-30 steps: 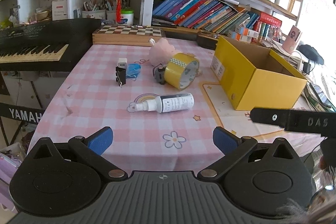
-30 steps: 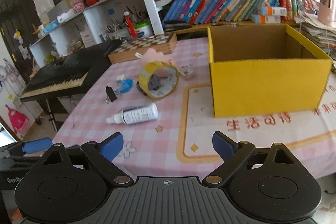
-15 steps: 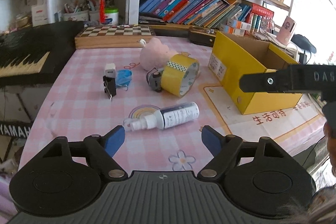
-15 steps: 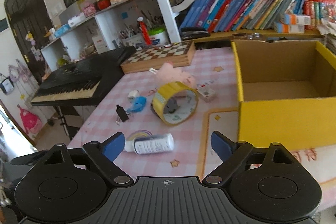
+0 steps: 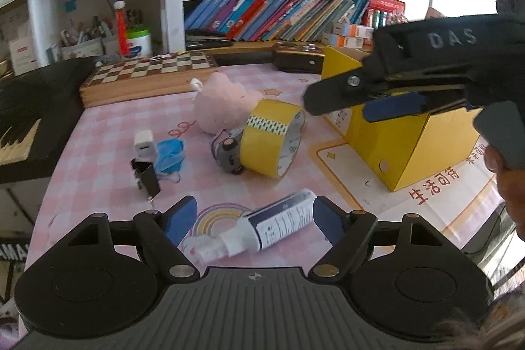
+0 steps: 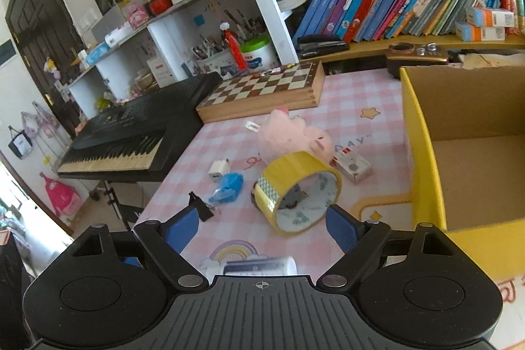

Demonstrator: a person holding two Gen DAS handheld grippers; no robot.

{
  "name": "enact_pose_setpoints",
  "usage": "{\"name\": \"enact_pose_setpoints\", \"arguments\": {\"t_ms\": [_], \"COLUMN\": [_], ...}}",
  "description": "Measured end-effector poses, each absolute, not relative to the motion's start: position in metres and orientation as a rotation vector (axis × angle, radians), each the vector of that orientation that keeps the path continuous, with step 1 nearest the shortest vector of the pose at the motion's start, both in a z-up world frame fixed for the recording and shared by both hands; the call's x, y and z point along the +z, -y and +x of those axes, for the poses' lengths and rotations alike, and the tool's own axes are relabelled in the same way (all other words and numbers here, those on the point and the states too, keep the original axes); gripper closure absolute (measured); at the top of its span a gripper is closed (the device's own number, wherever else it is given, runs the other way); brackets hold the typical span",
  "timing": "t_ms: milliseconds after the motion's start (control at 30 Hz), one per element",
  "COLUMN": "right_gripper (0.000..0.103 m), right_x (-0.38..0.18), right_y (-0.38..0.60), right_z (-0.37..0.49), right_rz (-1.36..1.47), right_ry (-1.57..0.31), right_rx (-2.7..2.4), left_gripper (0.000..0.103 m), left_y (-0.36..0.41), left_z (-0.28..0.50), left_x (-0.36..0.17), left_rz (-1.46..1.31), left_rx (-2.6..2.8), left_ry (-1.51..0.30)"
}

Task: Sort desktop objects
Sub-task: 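Grasp the white spray bottle with the left tool while the right tool grasps the yellow tape roll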

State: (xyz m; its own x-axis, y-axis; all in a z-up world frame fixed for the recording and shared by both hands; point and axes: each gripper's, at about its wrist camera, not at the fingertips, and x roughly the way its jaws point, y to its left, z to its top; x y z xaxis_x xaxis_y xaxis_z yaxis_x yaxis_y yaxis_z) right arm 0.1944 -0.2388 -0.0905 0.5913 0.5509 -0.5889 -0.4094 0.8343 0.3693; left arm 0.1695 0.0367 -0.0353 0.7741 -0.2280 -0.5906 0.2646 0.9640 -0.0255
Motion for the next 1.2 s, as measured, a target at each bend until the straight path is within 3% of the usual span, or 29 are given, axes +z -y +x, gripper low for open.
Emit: {"name": "enact_pose_setpoints", "arguments": {"t_ms": [167,533,733,900,1033,1200], "right_gripper": [0.017,0.017,0.017,0.027,0.035,0.067], "right_x": [-0.093,-0.101,-0.109,-0.118,-0.129,-0.144], "right_y": [0.235,0.225,0.225,0.225,0.219,0.210], "right_z": [0.211,0.234,0.246,0.259,0.269,0.283], "right_rz": [0.217,0.213,0.261,0.323,0.352,0.394], "right_ry": [-0.767,-0.807,-0.852,-0.904,-0.937,-0.985], "right_rx": [0.560,0.560,0.546,0.526,0.522,0.541], "left_gripper": [0.027,0.052,0.055,0.057,0.073,0.073], "left_y": [-0.034,-0.021,-0.004,-0.007,-0.017,-0.021], "left_z": [0.186,0.218,0.231,0.239,0.244,0.238], "left_x": [-0.039,-0.054,-0.069,-0.080,-0.082,-0.081], "left_rz": [0.096,0.214,0.284,0.235,0.166,0.123], "left_rx": [-0.313,-0.489,-0.592,-0.537,-0.470,-0.425], "left_ry": [-0.638,-0.706,-0.759,-0.789,-0.802,-0.821]}}
